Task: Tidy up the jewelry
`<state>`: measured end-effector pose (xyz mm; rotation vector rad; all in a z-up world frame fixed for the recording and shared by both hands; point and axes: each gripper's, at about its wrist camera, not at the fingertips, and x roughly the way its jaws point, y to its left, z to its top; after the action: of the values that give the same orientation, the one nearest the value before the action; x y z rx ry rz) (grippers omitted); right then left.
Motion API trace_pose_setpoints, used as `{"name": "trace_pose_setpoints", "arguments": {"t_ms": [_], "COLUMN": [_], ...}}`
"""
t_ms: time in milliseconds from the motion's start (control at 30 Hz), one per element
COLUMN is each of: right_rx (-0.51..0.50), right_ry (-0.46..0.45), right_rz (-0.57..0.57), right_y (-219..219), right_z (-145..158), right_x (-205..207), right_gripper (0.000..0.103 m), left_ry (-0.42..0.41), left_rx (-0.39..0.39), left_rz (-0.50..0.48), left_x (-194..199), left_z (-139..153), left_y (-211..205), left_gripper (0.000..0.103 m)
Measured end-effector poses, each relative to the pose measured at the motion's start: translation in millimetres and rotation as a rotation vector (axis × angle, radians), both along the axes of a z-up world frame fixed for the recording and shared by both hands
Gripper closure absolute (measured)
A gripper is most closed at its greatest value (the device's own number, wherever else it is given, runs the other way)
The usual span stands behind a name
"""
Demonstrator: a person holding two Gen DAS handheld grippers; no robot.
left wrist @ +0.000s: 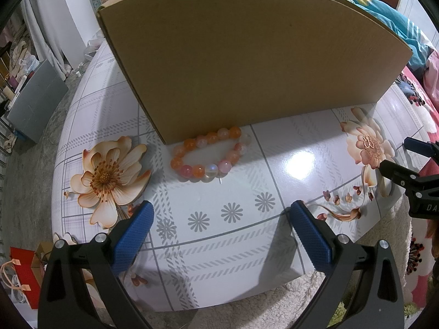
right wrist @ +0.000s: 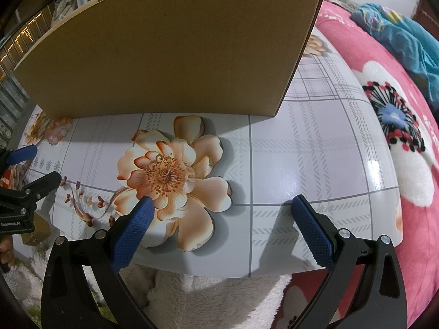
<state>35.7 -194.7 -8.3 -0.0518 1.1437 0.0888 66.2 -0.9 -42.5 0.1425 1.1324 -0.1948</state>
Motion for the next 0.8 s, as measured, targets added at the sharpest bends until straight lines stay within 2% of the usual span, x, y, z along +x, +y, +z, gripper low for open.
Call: {"name": "trace_pose_setpoints", "arguments": {"t_ms": [400,533,633,700,800], "right_rx": [0.0,0.001,0.003,0.002,0.006], "right_ry": [0.0,-0.01,-0.022,-0.029,-0.043], "right_rz": [-0.001,0.001,0.012,0.022,0.033], "right_y": [0.0,-0.1,-0.1,-0.3,1.8], "right_z": [0.1,-0.2,-0.5,-0.5,2.0], "right_x": [-0.2,-1.2,-5.0,-7.1,-11.7], "right_gripper": [0.008,0.008,0.008,0.008,0.008], "left_ry": [-0.003,-0.026,-0.092,-0.143,-0.187], "left_rx": [0.0,-0.005,-0.045,-0.101,-0.16], "left_rz": [0.001,-0.038,-0.072,-0.089,-0.114], "left_x": [0.0,-0.3,-4.6,-7.2,-5.2], "left_z": [0.0,0.4,6.3,13.9,23.4], "left_y": [0.1,1.5,7.6,13.6,16.0], "left_gripper": [0.005,0.005,0.005,0.006,0.019]}}
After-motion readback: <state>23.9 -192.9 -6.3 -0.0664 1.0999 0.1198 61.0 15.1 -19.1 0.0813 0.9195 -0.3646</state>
